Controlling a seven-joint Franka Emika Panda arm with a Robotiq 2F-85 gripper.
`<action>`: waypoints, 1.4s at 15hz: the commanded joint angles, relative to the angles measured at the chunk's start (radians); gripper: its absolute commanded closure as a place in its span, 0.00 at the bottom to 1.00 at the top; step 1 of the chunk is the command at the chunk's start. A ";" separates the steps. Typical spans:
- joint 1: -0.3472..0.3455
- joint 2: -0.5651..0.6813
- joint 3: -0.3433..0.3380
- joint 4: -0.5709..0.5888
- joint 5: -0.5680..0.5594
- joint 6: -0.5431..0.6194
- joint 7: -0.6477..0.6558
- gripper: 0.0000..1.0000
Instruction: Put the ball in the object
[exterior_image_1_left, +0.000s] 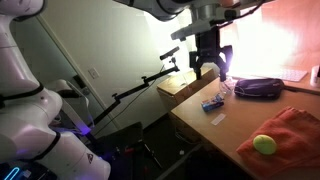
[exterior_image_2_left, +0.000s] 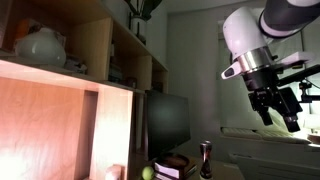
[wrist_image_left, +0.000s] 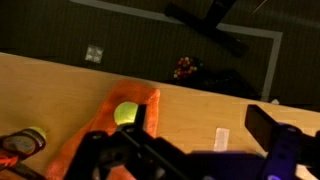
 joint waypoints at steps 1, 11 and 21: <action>-0.029 0.151 -0.001 0.135 0.040 -0.025 -0.062 0.00; -0.071 0.448 0.007 0.377 0.055 0.092 -0.081 0.00; -0.078 0.637 -0.024 0.599 0.065 -0.102 -0.003 0.00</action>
